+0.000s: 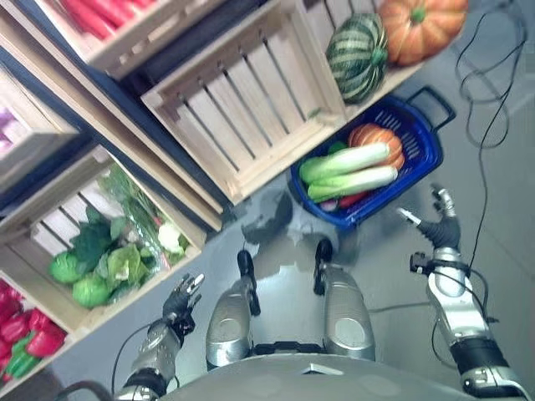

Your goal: Pick up fruits and vegetables into the basket

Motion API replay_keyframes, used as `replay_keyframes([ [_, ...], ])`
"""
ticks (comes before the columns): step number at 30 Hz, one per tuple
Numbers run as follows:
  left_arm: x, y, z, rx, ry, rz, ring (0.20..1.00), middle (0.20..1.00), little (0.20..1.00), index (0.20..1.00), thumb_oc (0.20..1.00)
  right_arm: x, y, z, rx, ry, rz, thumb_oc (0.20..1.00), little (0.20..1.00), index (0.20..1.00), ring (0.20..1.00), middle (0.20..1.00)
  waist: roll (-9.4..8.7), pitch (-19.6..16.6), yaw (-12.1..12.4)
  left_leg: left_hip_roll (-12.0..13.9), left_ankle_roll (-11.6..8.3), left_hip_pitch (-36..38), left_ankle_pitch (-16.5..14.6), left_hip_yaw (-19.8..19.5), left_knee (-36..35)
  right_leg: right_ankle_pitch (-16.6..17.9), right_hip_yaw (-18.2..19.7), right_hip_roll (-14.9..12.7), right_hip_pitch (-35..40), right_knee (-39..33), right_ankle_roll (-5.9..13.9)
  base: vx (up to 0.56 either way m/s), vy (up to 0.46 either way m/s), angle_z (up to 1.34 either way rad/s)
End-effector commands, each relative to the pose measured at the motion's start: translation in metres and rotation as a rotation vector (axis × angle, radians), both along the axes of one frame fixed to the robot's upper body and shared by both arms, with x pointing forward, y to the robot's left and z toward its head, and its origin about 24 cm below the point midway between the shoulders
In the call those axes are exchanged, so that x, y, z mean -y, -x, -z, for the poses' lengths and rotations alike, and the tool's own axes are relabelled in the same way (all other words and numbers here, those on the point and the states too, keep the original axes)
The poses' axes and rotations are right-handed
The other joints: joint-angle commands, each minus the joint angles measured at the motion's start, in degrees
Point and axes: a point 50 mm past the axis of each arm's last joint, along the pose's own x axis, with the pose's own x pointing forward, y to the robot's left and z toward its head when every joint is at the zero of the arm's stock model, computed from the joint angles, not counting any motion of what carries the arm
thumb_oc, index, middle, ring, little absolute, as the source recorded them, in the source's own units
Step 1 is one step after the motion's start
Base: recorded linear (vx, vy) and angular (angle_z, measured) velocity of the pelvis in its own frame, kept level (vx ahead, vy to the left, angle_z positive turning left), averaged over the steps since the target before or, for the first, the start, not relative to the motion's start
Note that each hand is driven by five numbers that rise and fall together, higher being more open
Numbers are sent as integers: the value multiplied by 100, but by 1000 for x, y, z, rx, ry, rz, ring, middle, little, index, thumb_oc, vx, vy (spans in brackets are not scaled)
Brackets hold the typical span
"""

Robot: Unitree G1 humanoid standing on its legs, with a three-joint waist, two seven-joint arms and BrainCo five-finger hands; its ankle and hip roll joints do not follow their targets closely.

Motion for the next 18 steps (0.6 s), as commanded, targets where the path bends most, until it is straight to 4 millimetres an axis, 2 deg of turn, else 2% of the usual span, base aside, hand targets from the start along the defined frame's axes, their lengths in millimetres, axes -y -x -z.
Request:
replay_keyframes([
  [1,-16,22,2,-63,-87,58,1000,1000,1000,1000,1000,-18,1,9,-72,-83,-110,1000,1000,1000,1000,1000,-313,-259,-4,-32,161,-166,-228,-113,120,5,-37,-193,649,-495,404,89,43,3],
  [5,-11,28,8,-130,-115,147,1000,1000,1000,1000,1000,-37,24,54,-308,-179,-163,1000,1000,1000,1000,1000,-377,-658,70,-50,203,143,-224,-113,-99,113,-108,-200,1015,-744,471,77,28,2],
  [12,2,21,14,-169,-83,341,1000,1000,1000,1000,1000,-59,58,113,-640,-401,-154,1000,1000,1000,1000,1000,-368,-952,186,-110,245,534,-195,-164,-416,235,-185,-201,1452,-1058,551,5,57,2],
  [18,13,16,17,-198,-49,436,1000,1000,1000,1000,1000,-64,78,137,-799,-482,-69,1000,1000,1000,1000,1000,-288,-1101,249,-128,236,659,-163,-126,-576,345,-313,-236,1655,-1304,602,-11,77,0],
])
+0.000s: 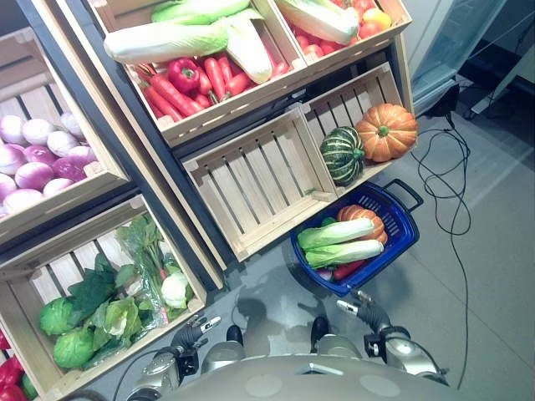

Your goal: Pick up fruits and vegetables into the basket

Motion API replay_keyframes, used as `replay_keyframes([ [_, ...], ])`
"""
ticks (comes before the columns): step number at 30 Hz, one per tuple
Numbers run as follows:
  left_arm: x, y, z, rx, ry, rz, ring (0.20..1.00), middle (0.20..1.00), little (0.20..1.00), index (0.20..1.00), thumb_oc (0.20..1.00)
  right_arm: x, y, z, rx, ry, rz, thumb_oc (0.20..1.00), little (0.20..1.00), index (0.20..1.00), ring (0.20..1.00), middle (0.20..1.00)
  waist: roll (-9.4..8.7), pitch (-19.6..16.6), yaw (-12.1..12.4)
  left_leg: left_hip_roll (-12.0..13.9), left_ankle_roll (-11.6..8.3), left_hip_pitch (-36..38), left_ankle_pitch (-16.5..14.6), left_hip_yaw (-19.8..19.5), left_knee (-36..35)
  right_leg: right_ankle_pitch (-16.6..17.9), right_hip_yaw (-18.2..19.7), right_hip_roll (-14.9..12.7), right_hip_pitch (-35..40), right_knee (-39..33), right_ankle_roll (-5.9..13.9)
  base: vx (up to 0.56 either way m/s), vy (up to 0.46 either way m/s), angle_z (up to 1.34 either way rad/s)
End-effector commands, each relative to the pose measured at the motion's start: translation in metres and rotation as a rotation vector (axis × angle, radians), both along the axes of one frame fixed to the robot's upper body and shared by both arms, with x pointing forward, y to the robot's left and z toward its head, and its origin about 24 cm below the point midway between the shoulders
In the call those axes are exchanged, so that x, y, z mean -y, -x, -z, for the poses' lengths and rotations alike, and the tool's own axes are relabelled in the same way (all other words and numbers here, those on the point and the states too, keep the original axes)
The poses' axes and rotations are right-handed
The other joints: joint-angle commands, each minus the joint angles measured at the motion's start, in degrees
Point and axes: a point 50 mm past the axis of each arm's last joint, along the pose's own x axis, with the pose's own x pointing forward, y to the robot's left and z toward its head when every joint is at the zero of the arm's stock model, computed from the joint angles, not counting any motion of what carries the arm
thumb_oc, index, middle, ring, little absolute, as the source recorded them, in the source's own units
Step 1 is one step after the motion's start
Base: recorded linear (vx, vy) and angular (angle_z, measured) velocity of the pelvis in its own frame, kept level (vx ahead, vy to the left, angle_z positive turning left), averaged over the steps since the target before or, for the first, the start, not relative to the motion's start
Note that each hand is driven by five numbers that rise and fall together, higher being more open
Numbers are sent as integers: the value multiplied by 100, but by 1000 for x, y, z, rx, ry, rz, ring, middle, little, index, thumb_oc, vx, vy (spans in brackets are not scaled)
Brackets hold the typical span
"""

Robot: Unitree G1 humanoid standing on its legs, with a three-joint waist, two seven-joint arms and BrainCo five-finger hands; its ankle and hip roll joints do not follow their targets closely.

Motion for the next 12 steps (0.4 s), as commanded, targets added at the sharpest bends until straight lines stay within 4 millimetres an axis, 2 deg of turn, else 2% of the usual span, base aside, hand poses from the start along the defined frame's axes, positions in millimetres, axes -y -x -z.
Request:
replay_keyframes([
  [1,1,-17,-1,4,-14,125,1000,1000,1000,1000,1000,-15,-20,0,14,-84,8,1000,1000,1000,1000,1000,-148,145,36,-60,133,-263,-155,-113,0,-299,-157,-360,198,331,349,-16,61,-1],
  [7,11,-10,5,-71,46,73,1000,1000,1000,1000,1000,-19,16,17,-230,-201,49,1000,1000,1000,1000,1000,-119,47,91,-131,176,-162,-233,-57,55,-223,-235,-376,352,127,330,3,50,-3],
  [12,13,-3,8,-141,7,139,1000,1000,1000,1000,1000,-18,19,18,-272,-216,61,1000,1000,1000,1000,1000,-137,-22,97,-145,207,-98,-274,-36,82,-258,-215,-353,417,130,310,0,0,0],
])
